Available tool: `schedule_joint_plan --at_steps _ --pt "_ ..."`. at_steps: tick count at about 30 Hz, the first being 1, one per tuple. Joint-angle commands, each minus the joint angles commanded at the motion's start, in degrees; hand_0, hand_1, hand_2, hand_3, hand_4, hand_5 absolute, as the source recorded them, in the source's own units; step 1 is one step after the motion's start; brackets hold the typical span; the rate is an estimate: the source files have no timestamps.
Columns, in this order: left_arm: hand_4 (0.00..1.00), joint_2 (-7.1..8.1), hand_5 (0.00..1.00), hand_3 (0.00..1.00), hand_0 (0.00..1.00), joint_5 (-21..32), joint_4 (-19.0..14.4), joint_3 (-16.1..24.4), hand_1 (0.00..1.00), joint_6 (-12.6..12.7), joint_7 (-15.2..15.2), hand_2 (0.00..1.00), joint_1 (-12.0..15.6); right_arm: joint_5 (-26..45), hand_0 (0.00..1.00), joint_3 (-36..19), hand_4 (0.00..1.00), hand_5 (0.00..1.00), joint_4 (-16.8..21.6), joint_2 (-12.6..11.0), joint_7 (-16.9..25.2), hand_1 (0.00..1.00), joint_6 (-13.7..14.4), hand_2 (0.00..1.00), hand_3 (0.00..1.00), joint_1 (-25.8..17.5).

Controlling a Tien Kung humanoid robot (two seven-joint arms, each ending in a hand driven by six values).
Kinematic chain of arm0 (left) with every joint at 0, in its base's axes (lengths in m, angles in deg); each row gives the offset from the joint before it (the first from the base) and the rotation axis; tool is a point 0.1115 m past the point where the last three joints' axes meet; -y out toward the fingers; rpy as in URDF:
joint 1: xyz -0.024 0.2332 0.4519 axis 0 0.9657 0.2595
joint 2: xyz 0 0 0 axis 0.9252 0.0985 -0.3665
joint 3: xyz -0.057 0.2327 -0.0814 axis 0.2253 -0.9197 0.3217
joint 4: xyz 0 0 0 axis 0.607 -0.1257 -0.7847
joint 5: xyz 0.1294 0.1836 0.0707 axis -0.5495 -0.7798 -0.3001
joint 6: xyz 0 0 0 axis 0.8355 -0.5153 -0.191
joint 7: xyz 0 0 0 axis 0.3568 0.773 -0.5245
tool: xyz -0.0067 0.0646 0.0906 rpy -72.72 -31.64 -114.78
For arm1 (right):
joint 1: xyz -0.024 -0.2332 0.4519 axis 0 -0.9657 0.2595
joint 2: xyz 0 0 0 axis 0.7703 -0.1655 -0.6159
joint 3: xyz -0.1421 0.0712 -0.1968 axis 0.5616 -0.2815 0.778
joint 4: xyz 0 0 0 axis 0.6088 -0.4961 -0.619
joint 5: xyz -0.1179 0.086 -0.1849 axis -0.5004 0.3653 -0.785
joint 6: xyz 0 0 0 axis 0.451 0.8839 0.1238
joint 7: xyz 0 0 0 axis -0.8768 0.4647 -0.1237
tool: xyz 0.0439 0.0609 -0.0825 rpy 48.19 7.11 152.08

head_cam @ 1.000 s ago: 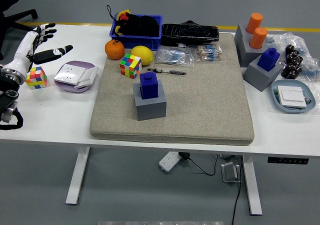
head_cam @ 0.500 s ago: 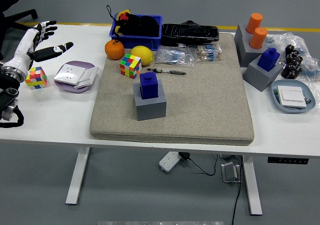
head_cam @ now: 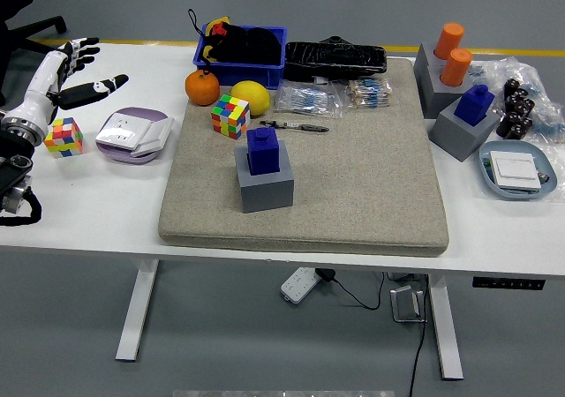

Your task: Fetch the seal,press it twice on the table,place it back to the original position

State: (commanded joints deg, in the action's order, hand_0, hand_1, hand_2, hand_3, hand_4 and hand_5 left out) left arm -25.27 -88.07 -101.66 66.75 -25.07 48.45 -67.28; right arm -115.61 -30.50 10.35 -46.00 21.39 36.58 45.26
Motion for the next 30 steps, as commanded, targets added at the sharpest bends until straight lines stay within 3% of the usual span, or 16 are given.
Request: schedule_joint_plan --at_steps 30 --pt "0.893 0.03 0.289 0.882 0.884 -0.4 -0.1 0.5 0.872 -0.1 -0.2 0.87 -0.1 -0.1 0.863 -0.2 0.796 0.572 0.0 0.0 0.0 0.775 0.0 0.731 0.743 0.2"
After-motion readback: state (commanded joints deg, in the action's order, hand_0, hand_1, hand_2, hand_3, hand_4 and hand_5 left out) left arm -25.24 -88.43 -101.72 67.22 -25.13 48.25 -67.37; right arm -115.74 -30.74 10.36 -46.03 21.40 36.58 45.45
